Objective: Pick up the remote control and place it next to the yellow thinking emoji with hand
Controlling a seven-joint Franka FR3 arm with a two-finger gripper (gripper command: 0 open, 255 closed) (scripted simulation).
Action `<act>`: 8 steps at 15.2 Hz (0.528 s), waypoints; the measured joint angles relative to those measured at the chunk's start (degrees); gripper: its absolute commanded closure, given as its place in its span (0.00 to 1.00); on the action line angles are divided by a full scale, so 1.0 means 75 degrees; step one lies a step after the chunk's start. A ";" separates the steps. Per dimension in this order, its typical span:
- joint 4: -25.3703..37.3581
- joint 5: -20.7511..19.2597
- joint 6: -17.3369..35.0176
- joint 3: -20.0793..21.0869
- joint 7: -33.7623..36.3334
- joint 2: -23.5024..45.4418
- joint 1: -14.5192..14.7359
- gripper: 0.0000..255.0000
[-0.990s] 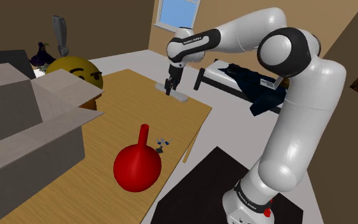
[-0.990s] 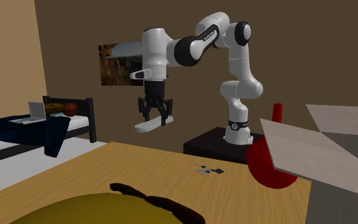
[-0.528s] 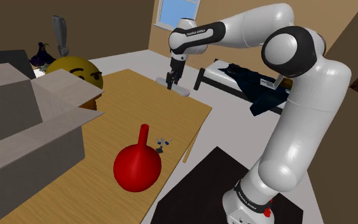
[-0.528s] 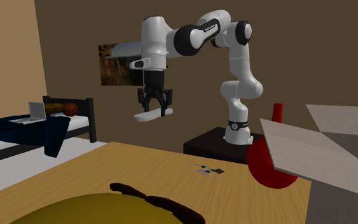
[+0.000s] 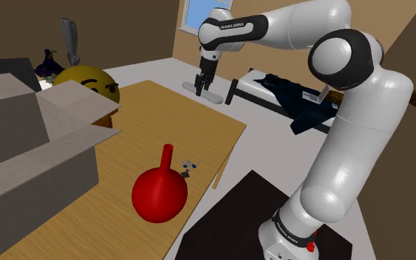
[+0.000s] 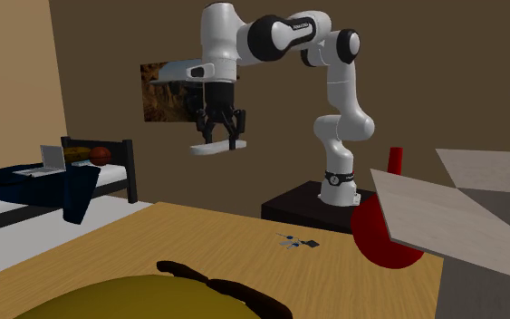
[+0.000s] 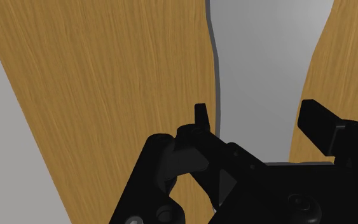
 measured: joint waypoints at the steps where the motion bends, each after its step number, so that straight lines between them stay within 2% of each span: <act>1: 0.0089 -0.0002 -0.0102 0.0000 0.0002 -0.0013 0.0001 1.00; 8: 0.0651 -0.0016 -0.0770 -0.0014 -0.0019 -0.0121 -0.0012 1.00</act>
